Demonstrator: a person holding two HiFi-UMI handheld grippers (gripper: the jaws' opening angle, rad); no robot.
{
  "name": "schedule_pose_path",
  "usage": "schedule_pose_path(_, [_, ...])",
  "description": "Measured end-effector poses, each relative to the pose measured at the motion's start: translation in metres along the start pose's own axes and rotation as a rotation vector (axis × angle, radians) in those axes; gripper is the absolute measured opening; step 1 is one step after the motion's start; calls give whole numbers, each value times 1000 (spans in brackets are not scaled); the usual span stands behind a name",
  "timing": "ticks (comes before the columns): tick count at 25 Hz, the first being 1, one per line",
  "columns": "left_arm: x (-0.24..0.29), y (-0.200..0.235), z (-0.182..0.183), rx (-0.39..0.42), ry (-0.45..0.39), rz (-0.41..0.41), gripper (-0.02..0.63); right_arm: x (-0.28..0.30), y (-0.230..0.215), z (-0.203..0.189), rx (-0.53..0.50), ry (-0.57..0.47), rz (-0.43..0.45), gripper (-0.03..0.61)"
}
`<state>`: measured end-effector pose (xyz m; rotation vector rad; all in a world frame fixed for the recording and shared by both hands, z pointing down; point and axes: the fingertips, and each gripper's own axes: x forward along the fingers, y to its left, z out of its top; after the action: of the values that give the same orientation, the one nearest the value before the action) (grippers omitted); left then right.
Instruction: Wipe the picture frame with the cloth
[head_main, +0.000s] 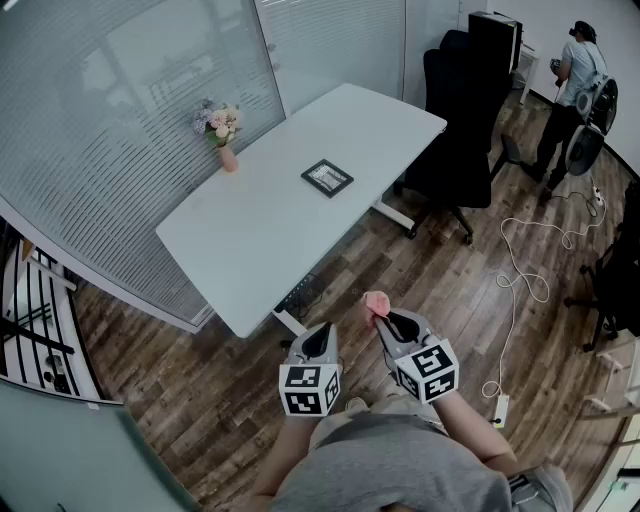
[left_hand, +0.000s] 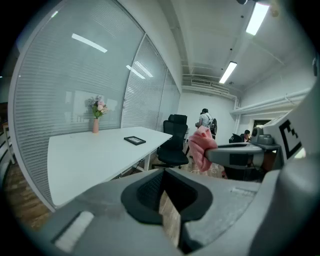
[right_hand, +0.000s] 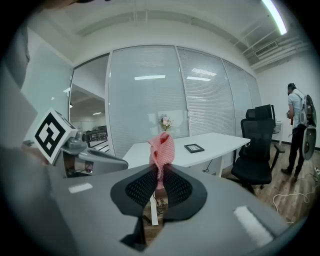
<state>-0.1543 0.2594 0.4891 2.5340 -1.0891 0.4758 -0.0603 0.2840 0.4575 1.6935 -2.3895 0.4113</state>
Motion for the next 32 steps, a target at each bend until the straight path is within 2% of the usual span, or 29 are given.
schedule_pose_path(8, [-4,-6,-7,-2,3,-33,2,-9,7,-8,-22,16,-18,34])
schedule_pose_path(18, [1,6,-5,4,12,-48,2,2,15,-3,0,-7,-26,35])
schedule_pose_path(26, [33,12,7,5,16,-46,2,24,-14,2,32,-10,-26,38])
schedule_pose_path(32, [79,34,29,-16,5,10,2,73,-49,20,5,-12,43,38])
